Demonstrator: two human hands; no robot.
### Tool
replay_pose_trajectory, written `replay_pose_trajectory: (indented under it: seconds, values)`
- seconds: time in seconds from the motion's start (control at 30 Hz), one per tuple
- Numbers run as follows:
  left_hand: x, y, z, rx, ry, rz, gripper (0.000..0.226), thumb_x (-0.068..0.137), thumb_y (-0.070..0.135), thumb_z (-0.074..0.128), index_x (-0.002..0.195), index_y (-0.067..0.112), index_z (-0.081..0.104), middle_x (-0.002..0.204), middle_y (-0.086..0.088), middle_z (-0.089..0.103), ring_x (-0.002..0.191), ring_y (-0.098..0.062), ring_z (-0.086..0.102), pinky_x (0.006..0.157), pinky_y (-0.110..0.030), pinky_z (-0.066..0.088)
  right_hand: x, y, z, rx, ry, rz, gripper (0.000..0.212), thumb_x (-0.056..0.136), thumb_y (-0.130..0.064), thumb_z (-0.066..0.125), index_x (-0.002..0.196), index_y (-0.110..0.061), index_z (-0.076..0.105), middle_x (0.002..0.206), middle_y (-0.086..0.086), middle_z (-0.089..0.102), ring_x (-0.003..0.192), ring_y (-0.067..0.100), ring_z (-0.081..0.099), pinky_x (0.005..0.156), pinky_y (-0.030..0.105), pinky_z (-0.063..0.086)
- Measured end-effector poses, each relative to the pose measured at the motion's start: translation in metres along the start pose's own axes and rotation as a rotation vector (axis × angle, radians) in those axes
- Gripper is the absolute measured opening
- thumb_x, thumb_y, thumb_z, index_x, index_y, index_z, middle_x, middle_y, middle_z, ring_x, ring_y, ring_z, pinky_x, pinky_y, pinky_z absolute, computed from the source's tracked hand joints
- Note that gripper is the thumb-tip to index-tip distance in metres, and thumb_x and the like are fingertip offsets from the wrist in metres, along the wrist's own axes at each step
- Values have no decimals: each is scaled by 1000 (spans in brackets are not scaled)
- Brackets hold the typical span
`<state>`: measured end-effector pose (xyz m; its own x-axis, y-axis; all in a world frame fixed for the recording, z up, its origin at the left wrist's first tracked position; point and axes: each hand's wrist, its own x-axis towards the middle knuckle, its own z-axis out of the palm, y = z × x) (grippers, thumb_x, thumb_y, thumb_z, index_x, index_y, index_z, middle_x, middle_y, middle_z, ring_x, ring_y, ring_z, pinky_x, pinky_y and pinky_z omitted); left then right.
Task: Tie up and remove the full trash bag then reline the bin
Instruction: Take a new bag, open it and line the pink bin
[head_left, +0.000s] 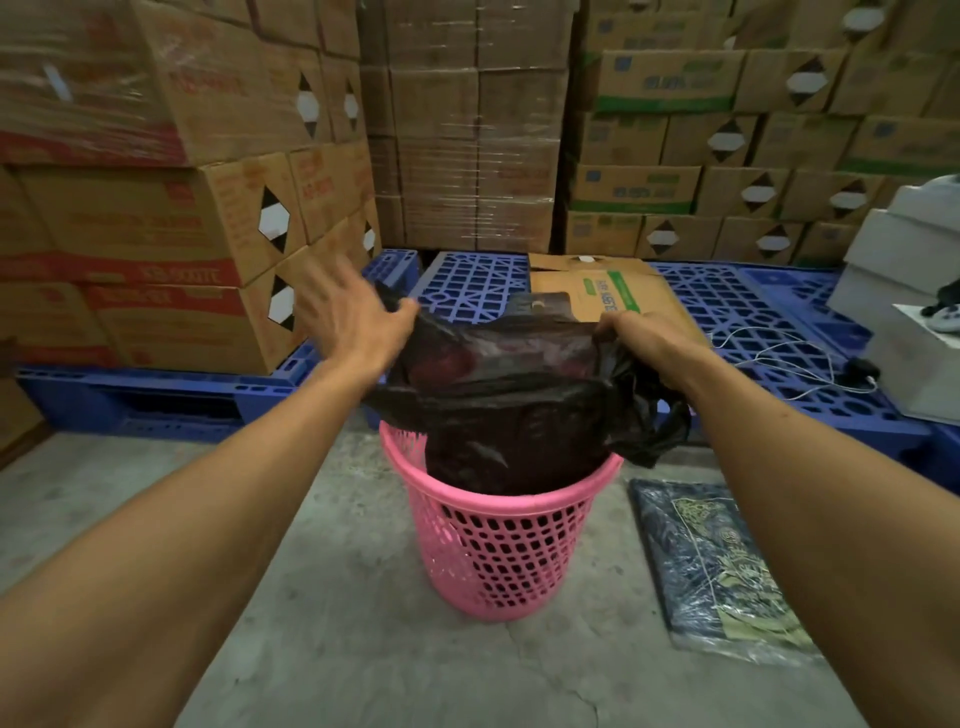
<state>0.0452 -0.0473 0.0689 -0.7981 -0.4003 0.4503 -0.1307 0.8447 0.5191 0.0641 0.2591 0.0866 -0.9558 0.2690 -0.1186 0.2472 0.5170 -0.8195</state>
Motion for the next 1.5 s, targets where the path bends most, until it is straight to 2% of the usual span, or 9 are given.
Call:
replay_pose_trajectory:
  seconds: [0.07, 0.17, 0.27, 0.37, 0.57, 0.7, 0.87, 1.17, 1.5]
  values:
    - [-8, 24, -6, 20, 189, 564, 76, 84, 50, 57, 145, 8, 38, 148, -19, 38, 134, -38, 37, 111, -52, 32, -3, -3, 5, 17, -37, -38, 45, 85, -41, 59, 119, -12, 62, 114, 9, 62, 81, 20, 55, 60, 31, 37]
    - [-19, 53, 4, 11, -187, 973, 81, 90, 47, 62, 158, 21, 25, 138, -9, 52, 130, -30, 43, 118, -52, 21, -7, -8, 6, 21, -68, -124, 40, 85, -46, 58, 115, -21, 66, 119, 5, 63, 96, 21, 59, 77, 34, 45]
    - [-33, 54, 28, 181, -471, 887, 78, 98, 43, 56, 158, 38, 8, 133, -5, 61, 125, -29, 50, 118, -56, 10, -4, -2, 2, 23, -30, -206, 25, 91, -36, 64, 115, -29, 63, 106, -2, 61, 86, 8, 57, 72, 26, 45]
    - [-35, 43, 44, 16, -460, 802, 66, 100, 25, 56, 156, 40, 24, 130, -7, 66, 114, -31, 61, 97, -45, 43, 4, 13, -3, -165, 84, -357, 26, 93, -31, 69, 116, -31, 57, 107, 1, 64, 94, 13, 61, 78, 35, 50]
    - [-31, 41, 51, -183, -431, 690, 41, 96, 23, 61, 134, 32, 46, 120, -8, 68, 107, -31, 64, 85, -47, 53, -4, 2, 8, -698, 120, -1284, 14, 79, -2, 68, 86, -13, 71, 96, 8, 62, 88, 30, 58, 71, 35, 45]
    - [-35, 40, 54, -57, -207, 821, 31, 89, 15, 66, 118, 15, 54, 115, -10, 62, 104, -33, 60, 88, -43, 46, -1, -2, 32, -806, -193, -1051, 41, 85, -18, 67, 125, -20, 61, 128, 5, 56, 112, 28, 59, 91, 42, 51]
    - [-43, 12, 70, 110, -95, 1410, 33, 79, 11, 47, 106, 5, 65, 116, -23, 62, 104, -39, 57, 83, -44, 49, 27, 26, 42, -1108, -286, -681, 98, 83, -56, 66, 161, -30, 12, 169, 3, 6, 155, 27, 8, 125, 49, 10]
    - [-13, -21, 101, 384, -556, 978, 75, 99, 28, 44, 159, 36, 1, 167, -4, -9, 146, -34, 19, 115, -49, 29, 48, 38, 56, -987, -319, -730, 97, 86, -54, 66, 159, -42, 3, 169, 2, 2, 155, 25, 5, 123, 54, 8]
    - [14, -25, 131, 182, -800, 615, 89, 95, 41, 56, 157, 42, -9, 168, -1, 1, 150, -33, 19, 117, -49, 25, 102, 48, 72, -814, -402, -651, 89, 86, -64, 61, 156, -49, 8, 168, -6, 9, 153, 24, 16, 119, 54, 24]
